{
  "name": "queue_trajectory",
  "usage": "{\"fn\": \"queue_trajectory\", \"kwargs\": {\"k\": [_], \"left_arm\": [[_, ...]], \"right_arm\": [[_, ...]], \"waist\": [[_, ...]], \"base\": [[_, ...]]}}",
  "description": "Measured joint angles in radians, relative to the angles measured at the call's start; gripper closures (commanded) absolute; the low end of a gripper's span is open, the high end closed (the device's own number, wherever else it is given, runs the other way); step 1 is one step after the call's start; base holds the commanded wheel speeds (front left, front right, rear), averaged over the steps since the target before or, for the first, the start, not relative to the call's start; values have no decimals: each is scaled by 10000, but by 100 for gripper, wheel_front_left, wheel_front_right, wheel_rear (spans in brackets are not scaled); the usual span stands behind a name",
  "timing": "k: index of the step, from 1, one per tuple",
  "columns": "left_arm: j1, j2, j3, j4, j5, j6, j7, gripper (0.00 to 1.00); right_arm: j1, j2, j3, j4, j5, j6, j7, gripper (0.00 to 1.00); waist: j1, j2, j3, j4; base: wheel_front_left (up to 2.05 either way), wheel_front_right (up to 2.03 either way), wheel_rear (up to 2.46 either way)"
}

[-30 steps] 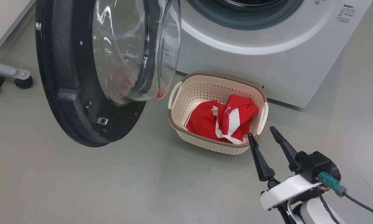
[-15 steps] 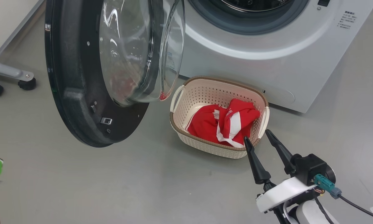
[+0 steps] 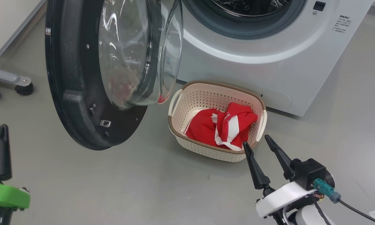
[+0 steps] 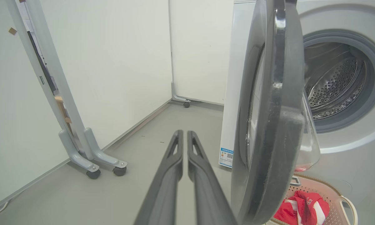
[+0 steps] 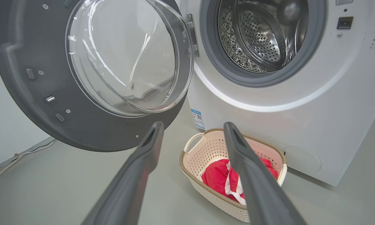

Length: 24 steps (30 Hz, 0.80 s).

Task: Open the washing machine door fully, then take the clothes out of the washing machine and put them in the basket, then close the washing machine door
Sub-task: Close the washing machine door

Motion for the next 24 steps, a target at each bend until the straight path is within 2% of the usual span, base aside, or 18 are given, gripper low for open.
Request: {"fn": "queue_trajectory", "kwargs": {"k": [2, 14, 24], "left_arm": [[151, 36, -71, 188, 299, 0, -353, 0], [462, 6, -380, 1055, 476, -2, -1891, 0], [471, -155, -458, 1494, 464, -2, -1973, 0]], "right_arm": [[0, 12, 2, 15, 0, 0, 0, 0], [1, 31, 6, 61, 0, 2, -33, 0], [0, 40, 21, 96, 0, 2, -44, 0]], "waist": [[0, 0, -12, -23], [0, 0, -41, -115], [0, 0, -78, -129]], "base": [[0, 0, 0], [0, 0, 0], [0, 0, 0]]}}
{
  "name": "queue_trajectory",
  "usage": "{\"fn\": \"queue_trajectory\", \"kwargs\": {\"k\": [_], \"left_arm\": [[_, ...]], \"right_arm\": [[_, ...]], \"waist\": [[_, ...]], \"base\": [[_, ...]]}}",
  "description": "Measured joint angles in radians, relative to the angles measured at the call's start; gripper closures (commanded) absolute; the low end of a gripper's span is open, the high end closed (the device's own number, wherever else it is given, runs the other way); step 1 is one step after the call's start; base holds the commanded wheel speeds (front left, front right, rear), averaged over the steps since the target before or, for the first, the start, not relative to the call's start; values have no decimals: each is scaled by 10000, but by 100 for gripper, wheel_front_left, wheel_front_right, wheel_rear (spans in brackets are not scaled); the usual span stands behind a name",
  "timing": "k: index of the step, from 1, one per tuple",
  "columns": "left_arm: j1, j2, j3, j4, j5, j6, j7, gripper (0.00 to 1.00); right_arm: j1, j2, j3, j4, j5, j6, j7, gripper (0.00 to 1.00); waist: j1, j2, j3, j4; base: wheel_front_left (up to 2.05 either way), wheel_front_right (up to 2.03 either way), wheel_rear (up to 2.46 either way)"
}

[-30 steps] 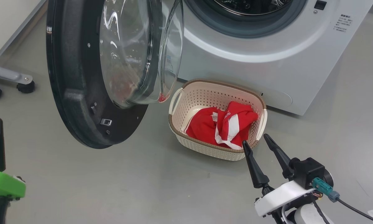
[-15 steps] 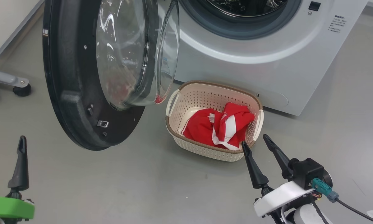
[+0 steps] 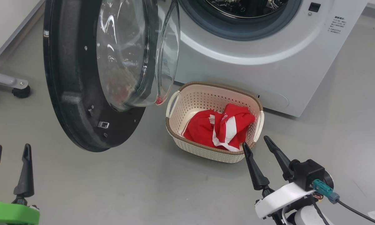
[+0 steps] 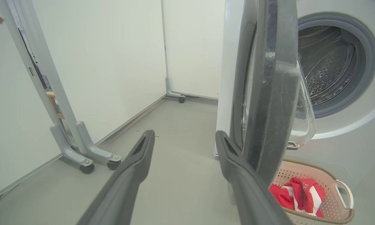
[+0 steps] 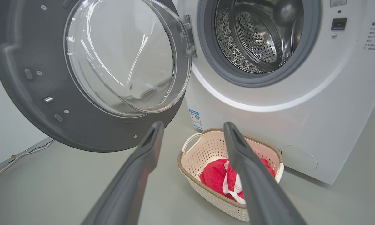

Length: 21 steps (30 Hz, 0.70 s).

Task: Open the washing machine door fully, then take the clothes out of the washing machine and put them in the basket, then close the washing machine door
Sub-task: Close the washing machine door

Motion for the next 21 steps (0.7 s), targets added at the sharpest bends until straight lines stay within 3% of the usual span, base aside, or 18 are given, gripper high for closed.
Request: {"fn": "queue_trajectory", "kwargs": {"k": [21], "left_arm": [[-2, 169, -307, 349, 0, 0, -90, 0]], "right_arm": [[6, 35, 82, 130, 0, 4, -73, 0]], "waist": [[0, 0, -150, -7]], "base": [[0, 0, 0]]}}
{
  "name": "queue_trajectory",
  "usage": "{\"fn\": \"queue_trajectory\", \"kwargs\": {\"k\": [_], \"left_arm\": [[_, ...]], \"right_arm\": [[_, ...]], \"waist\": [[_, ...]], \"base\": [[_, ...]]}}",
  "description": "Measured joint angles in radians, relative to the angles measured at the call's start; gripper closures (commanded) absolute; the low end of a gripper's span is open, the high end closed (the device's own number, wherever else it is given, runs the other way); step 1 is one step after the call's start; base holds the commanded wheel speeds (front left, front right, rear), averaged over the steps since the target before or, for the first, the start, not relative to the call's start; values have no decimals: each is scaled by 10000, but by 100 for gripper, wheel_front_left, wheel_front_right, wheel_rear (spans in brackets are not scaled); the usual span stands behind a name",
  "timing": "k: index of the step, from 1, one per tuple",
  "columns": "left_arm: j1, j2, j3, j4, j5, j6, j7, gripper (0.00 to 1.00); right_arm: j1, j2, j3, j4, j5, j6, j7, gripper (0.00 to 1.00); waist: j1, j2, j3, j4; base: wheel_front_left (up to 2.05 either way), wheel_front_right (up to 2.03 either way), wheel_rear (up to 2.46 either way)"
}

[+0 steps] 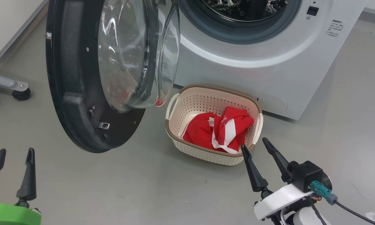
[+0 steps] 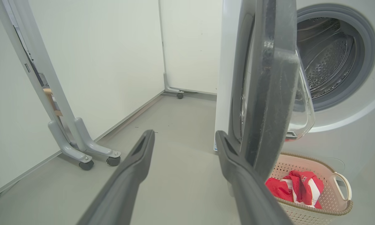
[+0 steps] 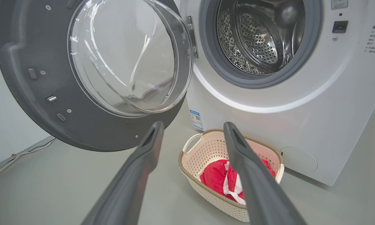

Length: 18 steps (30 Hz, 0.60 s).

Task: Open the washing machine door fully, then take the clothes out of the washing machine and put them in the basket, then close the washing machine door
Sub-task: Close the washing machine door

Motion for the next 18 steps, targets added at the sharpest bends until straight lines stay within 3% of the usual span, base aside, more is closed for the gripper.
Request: {"fn": "queue_trajectory", "kwargs": {"k": [10, 11, 12, 13, 18], "left_arm": [[-6, 25, 38, 52, 0, 0, 0, 0], [-8, 31, 40, 44, -2, 0, 0, 34], [-8, 31, 40, 36, -8, 0, -2, 75], [-8, 33, 38, 29, -12, 0, -2, 100], [-9, 71, -25, -38, -12, 0, -2, 100]], "right_arm": [[5, 8, 27, 31, 0, 58, -2, 0], [6, 8, 27, 31, 0, 58, -2, 0], [6, 8, 27, 31, 0, 58, -2, 0], [6, 8, 27, 31, 0, 58, -2, 0], [7, 15, 27, 31, 0, 58, -2, 0]], "waist": [[0, 0, -67, 31], [0, 0, -68, 32], [0, 0, -67, 32], [0, 0, -65, 33], [0, 0, -35, 31]], "base": [[0, 0, 0], [0, 0, 0], [0, 0, 0], [0, 0, 0], [0, 0, 0]]}}
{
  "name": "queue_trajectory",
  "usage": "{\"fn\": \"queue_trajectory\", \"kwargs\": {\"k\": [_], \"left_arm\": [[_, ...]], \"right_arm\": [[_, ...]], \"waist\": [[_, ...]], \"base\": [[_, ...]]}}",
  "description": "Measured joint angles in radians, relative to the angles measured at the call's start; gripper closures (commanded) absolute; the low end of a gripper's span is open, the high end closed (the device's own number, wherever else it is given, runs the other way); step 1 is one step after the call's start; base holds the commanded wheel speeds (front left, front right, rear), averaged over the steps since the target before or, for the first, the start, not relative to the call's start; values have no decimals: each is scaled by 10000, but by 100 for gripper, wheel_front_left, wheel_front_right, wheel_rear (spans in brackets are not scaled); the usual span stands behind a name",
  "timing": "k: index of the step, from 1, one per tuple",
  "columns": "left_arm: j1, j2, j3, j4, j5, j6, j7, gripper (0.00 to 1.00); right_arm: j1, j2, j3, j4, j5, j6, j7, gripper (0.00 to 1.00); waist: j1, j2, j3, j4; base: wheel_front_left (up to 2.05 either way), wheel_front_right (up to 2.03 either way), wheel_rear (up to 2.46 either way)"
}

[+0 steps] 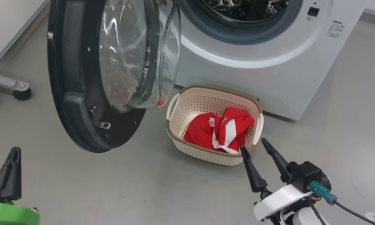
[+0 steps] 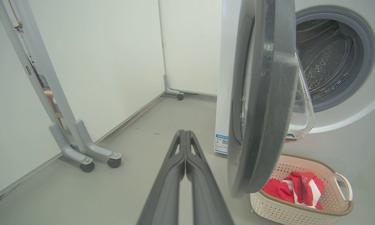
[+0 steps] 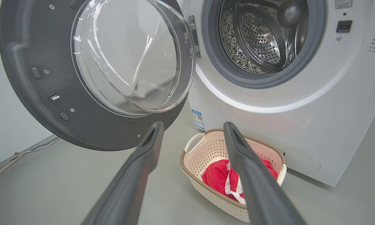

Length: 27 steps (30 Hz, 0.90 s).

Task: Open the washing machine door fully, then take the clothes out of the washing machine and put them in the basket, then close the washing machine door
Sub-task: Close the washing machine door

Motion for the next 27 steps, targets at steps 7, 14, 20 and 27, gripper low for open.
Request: {"fn": "queue_trajectory", "kwargs": {"k": [7, 14, 20, 27], "left_arm": [[-157, 351, -54, -190, -259, 0, -15, 100], [-879, 477, -151, -244, -2142, 0, 341, 100], [-1654, -113, 485, 59, -5327, 0, 1891, 100], [-2537, -702, 1760, 604, -8450, 65, 3777, 100]], "right_arm": [[0, 8, -10, -29, 0, -4, -2, 0], [-3, -2, -8, -19, -2, -2, -2, 0], [-7, -4, 6, -15, -2, -2, -4, 0], [-22, 0, 77, -19, -8, 2, -4, 0]], "waist": [[0, 0, 170, 1], [0, 0, 253, 13], [0, 0, 288, 4], [0, 0, 415, -85]], "base": [[0, 0, 0], [0, 0, 0], [0, 0, 0], [0, 0, 0]]}}
